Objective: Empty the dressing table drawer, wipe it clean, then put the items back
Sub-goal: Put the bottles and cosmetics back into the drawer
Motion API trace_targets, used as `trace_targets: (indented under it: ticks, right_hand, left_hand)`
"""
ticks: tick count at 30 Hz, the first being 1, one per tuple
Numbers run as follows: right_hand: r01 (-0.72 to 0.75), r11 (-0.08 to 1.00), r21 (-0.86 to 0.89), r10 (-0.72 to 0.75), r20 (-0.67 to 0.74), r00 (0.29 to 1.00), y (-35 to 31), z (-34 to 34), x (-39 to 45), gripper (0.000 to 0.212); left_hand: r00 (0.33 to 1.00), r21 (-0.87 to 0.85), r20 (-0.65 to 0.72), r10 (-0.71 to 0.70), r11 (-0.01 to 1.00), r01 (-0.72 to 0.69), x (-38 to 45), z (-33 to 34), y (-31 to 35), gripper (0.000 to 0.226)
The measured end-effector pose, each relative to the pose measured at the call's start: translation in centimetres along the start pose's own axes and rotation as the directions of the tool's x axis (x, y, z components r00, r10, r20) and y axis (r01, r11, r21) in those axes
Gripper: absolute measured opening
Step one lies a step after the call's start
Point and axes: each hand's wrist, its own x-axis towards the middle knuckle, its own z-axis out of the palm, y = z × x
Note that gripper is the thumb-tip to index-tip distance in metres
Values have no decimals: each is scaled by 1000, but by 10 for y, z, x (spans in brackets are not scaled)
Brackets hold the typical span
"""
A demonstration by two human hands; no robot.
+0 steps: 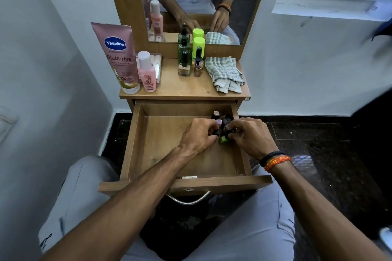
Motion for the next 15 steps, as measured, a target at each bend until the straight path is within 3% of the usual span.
trace_targets:
  ticks: [15]
  right_hand:
    - [11,999,-41,-11,-8,1000,3,6,3,27]
  left_hand:
    - [999,16,16,27,999,-28,-2,2,-3,31]
